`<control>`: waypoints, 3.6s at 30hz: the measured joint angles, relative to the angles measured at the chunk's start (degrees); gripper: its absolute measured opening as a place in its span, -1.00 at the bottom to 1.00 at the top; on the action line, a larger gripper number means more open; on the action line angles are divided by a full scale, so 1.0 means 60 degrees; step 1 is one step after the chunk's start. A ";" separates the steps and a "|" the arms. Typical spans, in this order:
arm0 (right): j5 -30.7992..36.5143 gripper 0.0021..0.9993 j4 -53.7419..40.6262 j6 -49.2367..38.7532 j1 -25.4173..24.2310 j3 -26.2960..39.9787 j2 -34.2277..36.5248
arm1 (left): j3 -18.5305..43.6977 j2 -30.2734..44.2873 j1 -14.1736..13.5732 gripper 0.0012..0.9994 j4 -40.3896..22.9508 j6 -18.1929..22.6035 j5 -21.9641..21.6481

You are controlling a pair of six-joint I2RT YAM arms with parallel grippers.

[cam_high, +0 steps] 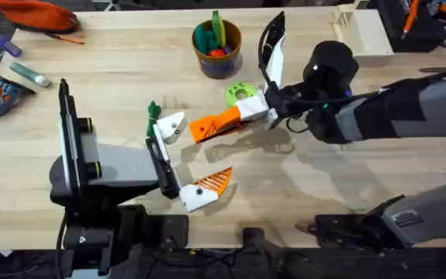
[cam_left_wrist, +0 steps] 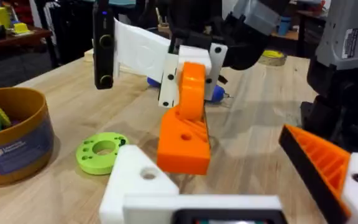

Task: Pick up the gripper from the table and insert it into the empty holder that is missing its gripper. Then pick up a screw, insert it into the mounting hole, and use the screwdriver to tighten it. Finally, clean up the table by picking up the vegetable and placing it into the bucket.

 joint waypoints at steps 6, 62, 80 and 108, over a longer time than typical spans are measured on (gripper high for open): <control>0.0122 -0.99 0.0003 -0.0052 0.0133 0.0142 0.0003 | 0.0000 -0.0003 0.0000 0.97 0.0000 0.0000 0.0003; 0.1202 -0.99 0.0120 -0.0051 0.0778 0.0197 0.0160 | 0.0000 -0.0003 0.0004 0.97 0.0029 -0.0029 -0.0147; 0.1529 -0.99 0.0149 -0.0024 0.0896 0.0197 0.0160 | 0.0000 -0.0003 0.0004 0.97 0.0059 -0.0033 -0.0331; 0.2193 -0.99 0.0160 0.0586 0.1207 0.0238 0.0160 | 0.0000 -0.0001 0.0000 0.97 0.0055 -0.0034 -0.0284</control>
